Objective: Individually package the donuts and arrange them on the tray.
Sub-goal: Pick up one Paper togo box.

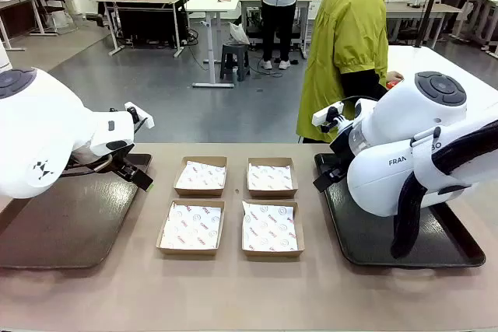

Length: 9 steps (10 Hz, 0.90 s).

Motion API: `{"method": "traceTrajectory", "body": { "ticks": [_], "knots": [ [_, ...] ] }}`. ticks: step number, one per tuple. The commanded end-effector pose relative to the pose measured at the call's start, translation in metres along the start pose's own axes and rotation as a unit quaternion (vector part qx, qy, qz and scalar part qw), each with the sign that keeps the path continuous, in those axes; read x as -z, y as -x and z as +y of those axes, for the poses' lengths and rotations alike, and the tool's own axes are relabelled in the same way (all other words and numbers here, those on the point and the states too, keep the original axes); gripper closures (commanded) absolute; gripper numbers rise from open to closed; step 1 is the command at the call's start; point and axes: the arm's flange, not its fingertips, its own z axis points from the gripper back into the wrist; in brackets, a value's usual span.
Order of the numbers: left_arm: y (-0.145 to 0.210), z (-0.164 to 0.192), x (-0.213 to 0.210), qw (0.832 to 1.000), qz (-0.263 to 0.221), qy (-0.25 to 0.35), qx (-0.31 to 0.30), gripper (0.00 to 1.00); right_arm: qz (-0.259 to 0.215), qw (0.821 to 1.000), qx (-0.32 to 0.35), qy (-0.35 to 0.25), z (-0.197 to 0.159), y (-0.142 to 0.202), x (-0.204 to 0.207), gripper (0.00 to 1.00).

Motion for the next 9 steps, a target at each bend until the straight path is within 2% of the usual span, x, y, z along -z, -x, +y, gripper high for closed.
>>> {"method": "traceTrajectory", "body": {
  "ticks": [1, 9],
  "knots": [
    [0.0, -0.0001, 0.0, 1.0, 0.0, 0.0, 0.0, 0.0, 0.0, 1.0, 0.0, 0.0, 0.0, 0.0, 0.0, 0.0],
    [0.0, -0.0001, 0.0, 1.0, 0.0, 0.0, 0.0, 0.0, 0.0, 1.0, 0.0, 0.0, 0.0, 0.0, 0.0, 0.0]
  ]
}}
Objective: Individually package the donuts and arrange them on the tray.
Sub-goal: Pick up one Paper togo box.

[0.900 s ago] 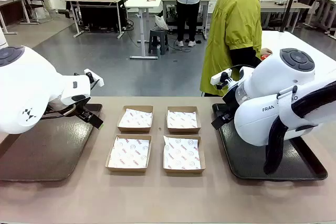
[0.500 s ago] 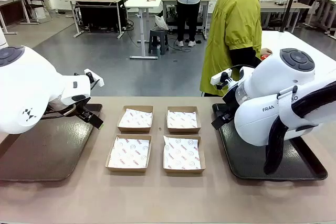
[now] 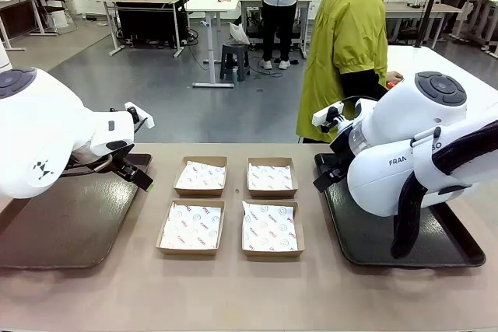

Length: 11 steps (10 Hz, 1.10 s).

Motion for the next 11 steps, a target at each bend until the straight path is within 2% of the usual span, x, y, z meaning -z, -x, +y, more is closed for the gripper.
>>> {"method": "traceTrajectory", "body": {
  "ticks": [1, 3, 6, 8, 11],
  "knots": [
    [0.0, 0.0, 0.0, 1.0, 0.0, 0.0, 0.0, 0.0, 0.0, 1.0, 0.0, 0.0, 0.0, 0.0, 0.0, 0.0],
    [0.0, 0.0, 0.0, 1.0, 0.0, 0.0, 0.0, 0.0, 0.0, 1.0, 0.0, 0.0, 0.0, 0.0, 0.0, 0.0],
    [0.057, -0.02, -0.073, 0.999, 0.003, 0.019, 0.025, 0.0, 0.014, 1.0, -0.006, -0.018, 0.034, 0.046, -0.065, 0.0],
    [0.096, -0.023, -0.126, 0.998, 0.022, 0.02, 0.051, 0.0, 0.049, 0.999, -0.024, -0.003, 0.056, 0.086, -0.118, 0.0],
    [0.142, -0.029, -0.16, 0.996, 0.045, 0.045, 0.07, 0.0, 0.105, 0.994, -0.03, 0.003, 0.075, 0.136, -0.15, 0.0]
  ]
}}
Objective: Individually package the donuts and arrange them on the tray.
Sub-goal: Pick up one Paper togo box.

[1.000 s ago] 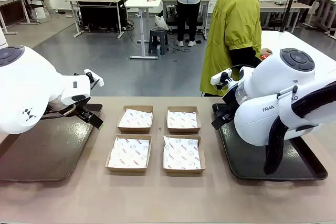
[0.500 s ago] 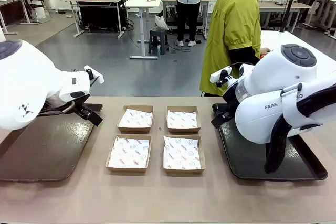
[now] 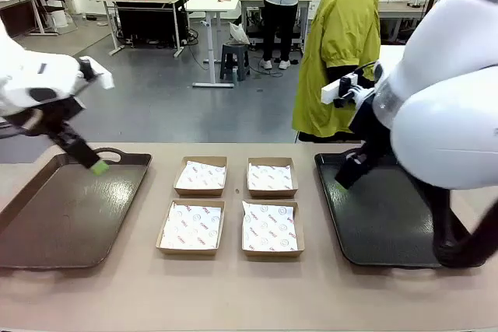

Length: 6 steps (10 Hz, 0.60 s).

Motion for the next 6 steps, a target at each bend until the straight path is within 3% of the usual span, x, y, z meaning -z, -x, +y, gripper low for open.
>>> {"method": "traceTrajectory", "body": {
  "ticks": [1, 2, 3, 4, 6],
  "knots": [
    [0.132, -0.045, 0.026, 1.0, -0.002, 0.029, -0.001, 0.0, 0.014, 1.0, 0.014, 0.006, 0.035, 0.134, 0.028, 0.0],
    [0.132, -0.043, 0.036, 1.0, 0.0, 0.026, -0.008, 0.0, 0.01, 1.0, 0.025, 0.014, 0.024, 0.132, 0.035, 0.0],
    [0.014, -0.001, -0.02, 1.0, 0.008, 0.01, 0.001, 0.0, 0.012, 0.997, 0.016, 0.07, 0.012, 0.123, 0.044, 0.0],
    [0.014, -0.001, -0.02, 1.0, 0.008, 0.01, 0.001, 0.0, 0.02, 1.0, 0.008, 0.002, 0.004, 0.021, -0.029, 0.0],
    [0.014, -0.001, -0.02, 1.0, 0.008, 0.01, 0.001, 0.0, 0.02, 1.0, 0.008, 0.002, 0.004, 0.021, -0.029, 0.0]
  ]
}}
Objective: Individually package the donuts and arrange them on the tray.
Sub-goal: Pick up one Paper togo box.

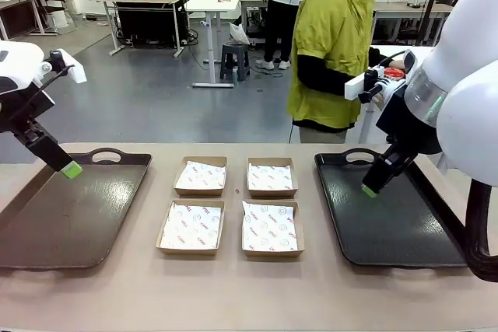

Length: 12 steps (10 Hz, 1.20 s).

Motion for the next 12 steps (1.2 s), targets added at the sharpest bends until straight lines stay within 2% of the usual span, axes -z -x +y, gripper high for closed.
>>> {"method": "traceTrajectory", "body": {
  "ticks": [1, 2, 3, 4, 5, 6, 8, 9, 12],
  "knots": [
    [-0.003, 0.001, 0.003, 1.0, -0.006, -0.002, -0.001, 0.0, 0.0, 1.0, 0.002, 0.002, -0.002, 0.001, 0.0, 0.0],
    [0.0, 0.0, 0.0, 1.0, 0.0, 0.0, 0.0, 0.0, -0.053, 0.984, 0.098, -0.137, -0.022, 0.005, 0.0, 0.0],
    [0.002, 0.017, -0.002, 0.993, -0.034, 0.088, -0.064, 0.0, -0.091, 0.953, 0.179, -0.226, -0.046, 0.015, 0.003, 0.0],
    [0.012, 0.032, 0.0, 0.974, -0.055, 0.176, -0.134, 0.0, -0.144, 0.899, 0.246, -0.331, -0.076, 0.036, 0.01, 0.0],
    [0.027, 0.052, 0.004, 0.948, -0.083, 0.232, -0.203, 0.0, -0.172, 0.866, 0.276, -0.381, -0.092, 0.051, 0.015, 0.0],
    [0.04, 0.07, 0.004, 0.924, -0.106, 0.273, -0.246, 0.0, -0.196, 0.833, 0.302, -0.42, -0.106, 0.067, 0.022, 0.0],
    [0.074, 0.094, 0.009, 0.877, -0.14, 0.344, -0.306, 0.0, -0.214, 0.779, 0.339, -0.482, -0.126, 0.1, 0.035, 0.0],
    [0.094, 0.107, 0.013, 0.858, -0.151, 0.357, -0.337, 0.0, -0.209, 0.76, 0.349, -0.507, -0.135, 0.118, 0.042, 0.0],
    [0.155, 0.142, 0.01, 0.833, -0.154, 0.355, -0.395, 0.0, -0.198, 0.758, 0.357, -0.509, -0.15, 0.162, 0.053, 0.0]
  ]
}}
